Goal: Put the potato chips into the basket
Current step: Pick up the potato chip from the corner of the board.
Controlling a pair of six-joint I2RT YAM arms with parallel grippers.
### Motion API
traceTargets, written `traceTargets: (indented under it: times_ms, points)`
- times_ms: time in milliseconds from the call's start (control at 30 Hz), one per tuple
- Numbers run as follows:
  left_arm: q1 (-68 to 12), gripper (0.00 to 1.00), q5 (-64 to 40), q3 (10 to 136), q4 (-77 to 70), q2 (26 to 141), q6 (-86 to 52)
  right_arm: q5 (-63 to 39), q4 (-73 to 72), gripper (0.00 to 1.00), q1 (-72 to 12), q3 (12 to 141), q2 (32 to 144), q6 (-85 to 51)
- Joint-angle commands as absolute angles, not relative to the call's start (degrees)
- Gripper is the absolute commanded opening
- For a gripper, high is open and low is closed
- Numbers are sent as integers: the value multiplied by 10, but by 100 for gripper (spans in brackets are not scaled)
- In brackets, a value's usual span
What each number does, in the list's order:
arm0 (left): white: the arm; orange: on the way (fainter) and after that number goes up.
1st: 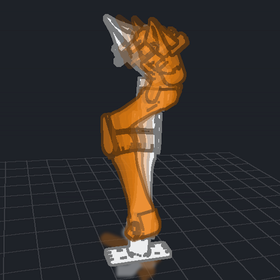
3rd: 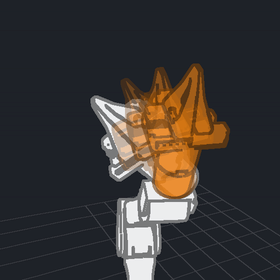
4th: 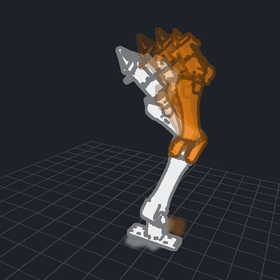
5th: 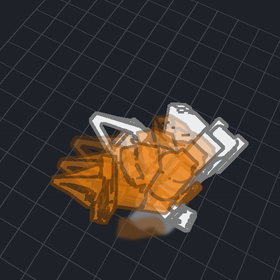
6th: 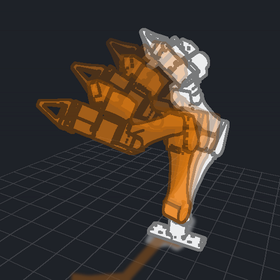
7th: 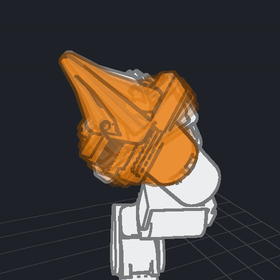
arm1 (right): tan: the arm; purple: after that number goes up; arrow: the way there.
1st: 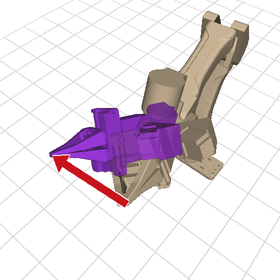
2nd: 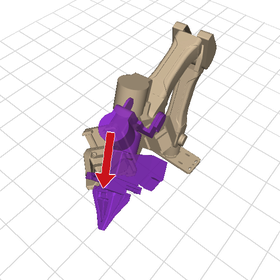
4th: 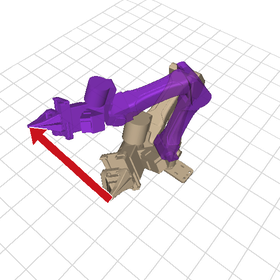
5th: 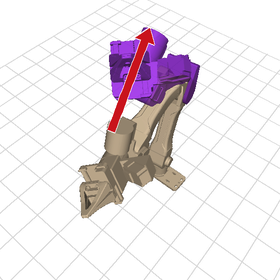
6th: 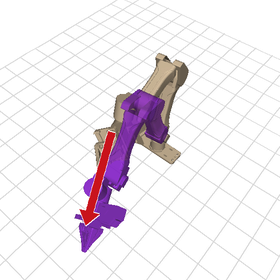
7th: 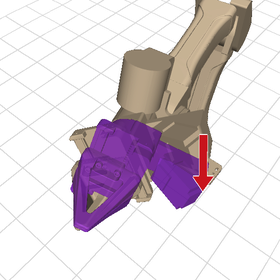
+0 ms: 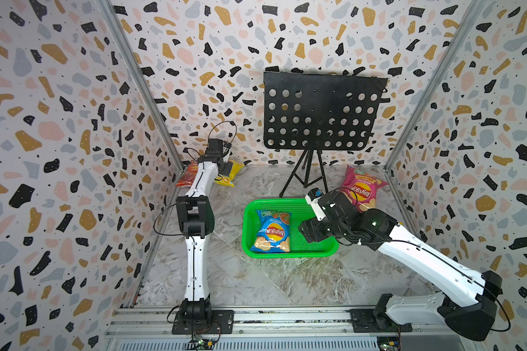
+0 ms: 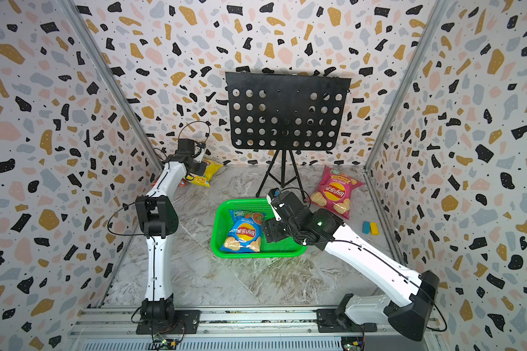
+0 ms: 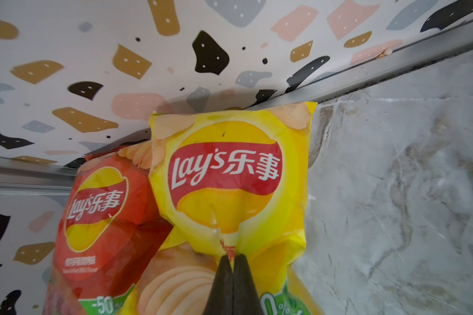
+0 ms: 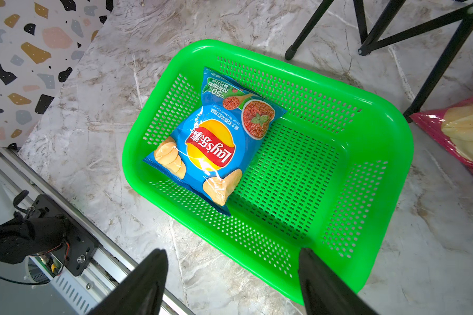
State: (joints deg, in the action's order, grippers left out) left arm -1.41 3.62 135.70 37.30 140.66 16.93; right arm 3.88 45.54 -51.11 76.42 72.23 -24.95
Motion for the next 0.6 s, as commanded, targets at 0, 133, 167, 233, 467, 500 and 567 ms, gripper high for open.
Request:
traceTargets:
  times_ms: [0, 133, 167, 233, 467, 500, 567]
  points:
    - [-17, 0, 41, 1344, 357, 1342, 145, 44, 466, 80, -512, 762, 697, -256]
    - [-17, 0, 39, 1295, 361, 1282, 122, 51, 468, 80, -512, 761, 688, -257]
    - [-17, 0, 38, 1277, 362, 1264, 115, 53, 469, 80, -512, 761, 687, -257]
    - [-17, 0, 39, 1237, 365, 1225, 105, 57, 468, 80, -512, 762, 683, -257]
    - [-17, 0, 10, 1033, 365, 1036, 79, 78, 471, 80, -512, 759, 665, -269]
    - [-17, 0, -1, 1006, 367, 1009, 75, 81, 471, 80, -512, 759, 662, -270]
    - [-17, 0, -39, 948, 375, 938, 69, 90, 472, 80, -512, 755, 652, -274]
